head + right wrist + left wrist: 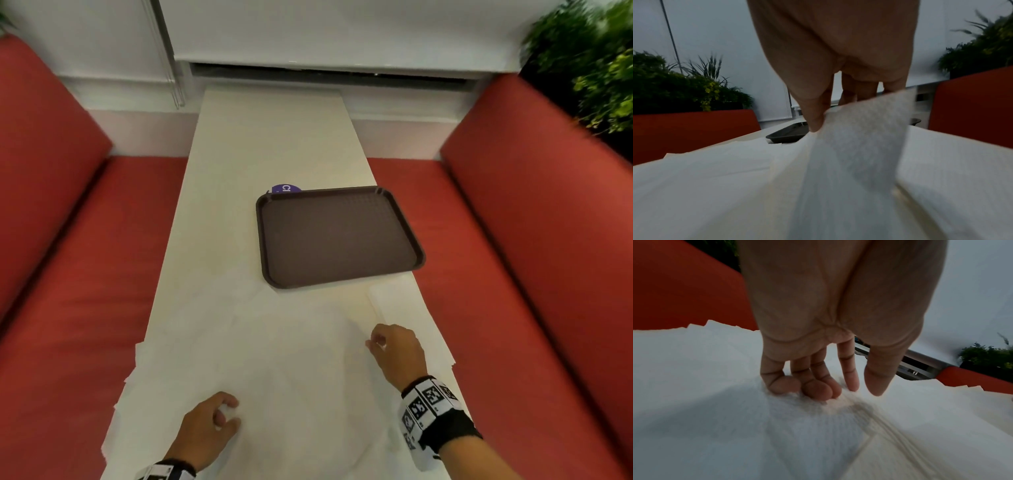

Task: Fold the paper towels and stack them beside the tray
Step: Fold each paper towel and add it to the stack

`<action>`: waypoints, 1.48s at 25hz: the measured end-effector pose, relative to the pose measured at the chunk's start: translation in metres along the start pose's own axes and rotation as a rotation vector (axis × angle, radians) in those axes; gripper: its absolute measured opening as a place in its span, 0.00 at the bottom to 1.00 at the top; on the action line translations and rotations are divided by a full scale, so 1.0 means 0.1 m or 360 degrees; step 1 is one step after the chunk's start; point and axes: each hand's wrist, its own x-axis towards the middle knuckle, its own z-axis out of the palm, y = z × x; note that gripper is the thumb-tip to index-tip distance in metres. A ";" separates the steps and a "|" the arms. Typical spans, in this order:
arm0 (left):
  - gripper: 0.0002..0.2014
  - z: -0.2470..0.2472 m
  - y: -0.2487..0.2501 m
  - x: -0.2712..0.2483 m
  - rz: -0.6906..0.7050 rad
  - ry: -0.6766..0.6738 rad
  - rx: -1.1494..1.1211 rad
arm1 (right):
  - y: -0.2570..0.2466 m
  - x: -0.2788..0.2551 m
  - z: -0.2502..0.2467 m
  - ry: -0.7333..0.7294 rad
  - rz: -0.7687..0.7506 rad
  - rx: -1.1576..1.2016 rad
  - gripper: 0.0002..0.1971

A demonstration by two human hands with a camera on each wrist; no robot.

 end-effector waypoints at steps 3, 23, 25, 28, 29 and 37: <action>0.08 -0.02 0.01 0.03 0.0032 0.0022 0.0019 | 0.04 -0.05 -0.05 -0.0047 -0.0059 0.0281 0.08; 0.53 -0.43 1.60 -0.10 0.0691 -0.0479 -0.1057 | -0.79 -0.55 -1.94 0.0086 -0.0208 0.1969 0.08; 0.53 -0.59 1.81 -0.15 0.0871 -0.0359 -0.1037 | -0.74 -0.54 -1.92 -0.0091 -0.0129 0.1942 0.08; 0.53 -0.94 2.04 -0.22 0.1125 0.0041 -0.0680 | -0.61 -0.49 -1.90 -0.0252 -0.0088 0.1871 0.10; 0.51 -1.06 2.11 -0.26 0.1175 0.0209 -0.0542 | -0.58 -0.48 -1.90 -0.0283 -0.0101 0.1866 0.10; 0.08 -1.16 2.45 -0.24 0.1296 -0.0195 -0.0415 | -0.49 -0.28 -1.88 -0.0413 -0.0307 0.1746 0.27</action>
